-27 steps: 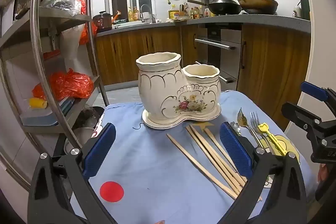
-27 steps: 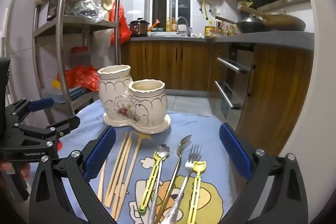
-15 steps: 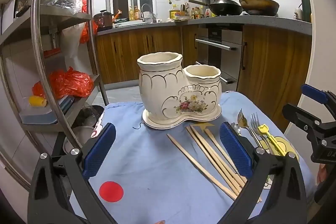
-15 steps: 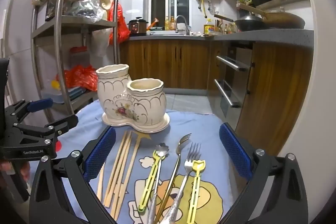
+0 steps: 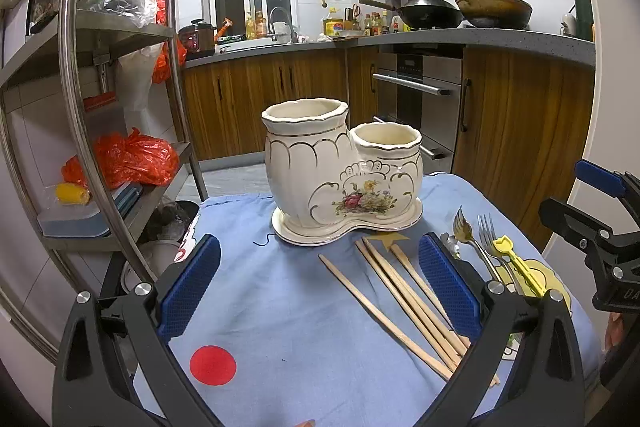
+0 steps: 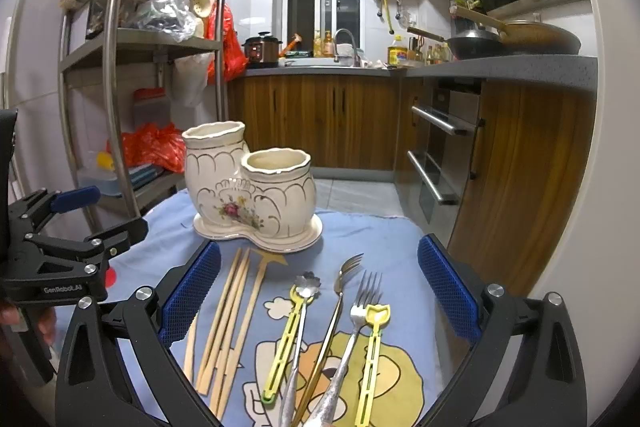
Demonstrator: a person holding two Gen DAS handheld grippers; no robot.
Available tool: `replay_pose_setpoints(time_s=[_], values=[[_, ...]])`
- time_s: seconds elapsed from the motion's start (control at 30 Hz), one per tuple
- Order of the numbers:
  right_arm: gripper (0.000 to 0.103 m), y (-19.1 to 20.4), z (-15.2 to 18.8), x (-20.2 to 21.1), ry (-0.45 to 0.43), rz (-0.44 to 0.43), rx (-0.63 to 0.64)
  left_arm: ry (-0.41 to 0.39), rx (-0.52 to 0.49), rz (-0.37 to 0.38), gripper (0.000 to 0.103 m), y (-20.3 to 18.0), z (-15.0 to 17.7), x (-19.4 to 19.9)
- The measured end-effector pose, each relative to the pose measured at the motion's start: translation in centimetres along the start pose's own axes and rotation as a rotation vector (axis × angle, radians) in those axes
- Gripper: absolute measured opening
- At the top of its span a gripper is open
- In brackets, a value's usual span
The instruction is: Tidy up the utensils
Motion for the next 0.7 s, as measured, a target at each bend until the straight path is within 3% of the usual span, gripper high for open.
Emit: replay_pose_setpoints(time_s=[0.7], values=[[0.098, 0.19, 0.08, -0.05, 0.004, 0.003, 0.008, 0.005, 0.000, 0.000, 0.098, -0.16, 0.11, -0.09]])
Point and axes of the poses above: each gripper's, at about its wrist camera, not at the fingertips, and x roughly against the way its jaws point, y to its left, z to its underside, the point moved 1 cm from there along -x, roughly the way its jaws point, and after that the axes turned 10 degrees about z, right-handed, at the moved point
